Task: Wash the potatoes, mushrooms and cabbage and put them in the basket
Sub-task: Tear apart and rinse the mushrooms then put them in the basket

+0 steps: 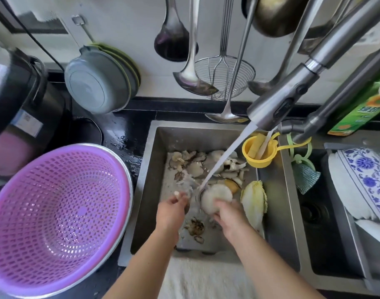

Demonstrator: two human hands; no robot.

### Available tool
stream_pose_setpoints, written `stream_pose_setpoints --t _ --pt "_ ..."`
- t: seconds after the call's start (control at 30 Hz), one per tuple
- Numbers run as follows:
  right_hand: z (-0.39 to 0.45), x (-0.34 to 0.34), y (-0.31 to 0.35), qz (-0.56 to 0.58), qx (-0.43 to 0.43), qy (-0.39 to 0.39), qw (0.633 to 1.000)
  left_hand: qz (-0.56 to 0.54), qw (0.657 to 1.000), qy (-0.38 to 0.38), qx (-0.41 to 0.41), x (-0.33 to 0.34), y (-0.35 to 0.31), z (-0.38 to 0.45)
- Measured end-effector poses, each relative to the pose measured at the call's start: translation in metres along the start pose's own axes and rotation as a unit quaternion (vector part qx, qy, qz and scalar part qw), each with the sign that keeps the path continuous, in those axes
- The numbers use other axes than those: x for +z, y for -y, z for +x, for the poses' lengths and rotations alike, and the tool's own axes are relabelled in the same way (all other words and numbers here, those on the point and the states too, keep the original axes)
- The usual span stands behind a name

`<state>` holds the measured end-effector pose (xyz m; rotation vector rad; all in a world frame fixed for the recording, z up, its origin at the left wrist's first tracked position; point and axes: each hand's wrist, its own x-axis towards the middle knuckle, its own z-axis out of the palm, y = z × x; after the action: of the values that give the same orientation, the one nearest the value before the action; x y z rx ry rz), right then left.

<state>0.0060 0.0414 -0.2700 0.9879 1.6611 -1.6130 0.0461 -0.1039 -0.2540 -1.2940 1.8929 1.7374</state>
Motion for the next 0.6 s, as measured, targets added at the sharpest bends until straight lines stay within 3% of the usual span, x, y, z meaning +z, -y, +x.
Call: stream_pose_setpoints --t 0.07,0.13,0.27,0.4,0.5,0.6 --pt "-0.011 -0.021 -0.01 -0.292 -0.071 -0.103 0.948 0.22 0.972 -0.028 0.075 0.001 0.006 -0.007" --pt "-0.02 -0.038 -0.015 -0.405 -0.123 -0.124 0.897 0.231 0.968 -0.034 0.095 0.0 0.008 -0.015" --pt "-0.05 -0.05 -0.006 -0.405 -0.148 -0.108 0.896 0.01 0.999 0.023 0.024 -0.01 -0.008 -0.028" --pt "-0.112 -0.019 0.02 -0.307 -0.257 -0.039 0.915 -0.117 0.989 0.041 0.079 -0.069 -0.047 -0.069" --pt "-0.143 0.04 0.039 -0.241 -0.302 0.036 0.922 -0.049 0.982 -0.084 0.165 -0.152 -0.064 -0.089" --pt "-0.15 0.121 0.042 -0.325 -0.336 0.076 0.881 0.163 0.943 -0.237 0.165 -0.226 -0.062 -0.09"
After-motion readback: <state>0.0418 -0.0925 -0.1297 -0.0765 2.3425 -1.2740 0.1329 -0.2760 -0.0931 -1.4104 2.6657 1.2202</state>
